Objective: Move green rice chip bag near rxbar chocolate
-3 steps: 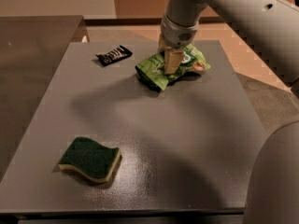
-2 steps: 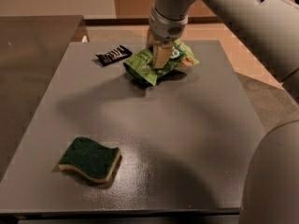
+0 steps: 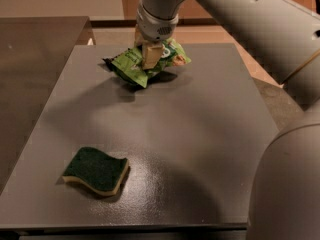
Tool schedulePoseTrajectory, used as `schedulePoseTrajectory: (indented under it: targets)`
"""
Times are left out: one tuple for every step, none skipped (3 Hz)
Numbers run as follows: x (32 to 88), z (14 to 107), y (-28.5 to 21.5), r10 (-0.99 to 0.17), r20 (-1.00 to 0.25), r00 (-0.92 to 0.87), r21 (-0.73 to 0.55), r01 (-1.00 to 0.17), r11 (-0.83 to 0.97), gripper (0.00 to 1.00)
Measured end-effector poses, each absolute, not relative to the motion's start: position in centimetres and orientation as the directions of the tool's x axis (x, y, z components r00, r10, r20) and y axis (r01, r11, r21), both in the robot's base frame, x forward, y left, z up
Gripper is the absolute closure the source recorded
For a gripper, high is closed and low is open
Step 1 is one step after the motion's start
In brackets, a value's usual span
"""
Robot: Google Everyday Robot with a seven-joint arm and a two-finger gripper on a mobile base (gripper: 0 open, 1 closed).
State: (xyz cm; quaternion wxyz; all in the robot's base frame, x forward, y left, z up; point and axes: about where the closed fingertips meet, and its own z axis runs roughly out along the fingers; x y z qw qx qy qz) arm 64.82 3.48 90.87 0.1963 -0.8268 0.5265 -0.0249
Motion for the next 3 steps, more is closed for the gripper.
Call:
schedulePoseTrajectory:
  targets:
    - [66.1, 90.6, 4.9, -0.875, -0.154, 0.459, -0.374, -0.847, -0.379, 0.82]
    - [67.3, 90.3, 5.0, -0.88, -0.132, 0.457, -0.382, -0.842, -0.38, 0.59]
    - [68.2, 90.3, 4.5, -0.886, -0.115, 0.449, -0.395, -0.839, -0.374, 0.36]
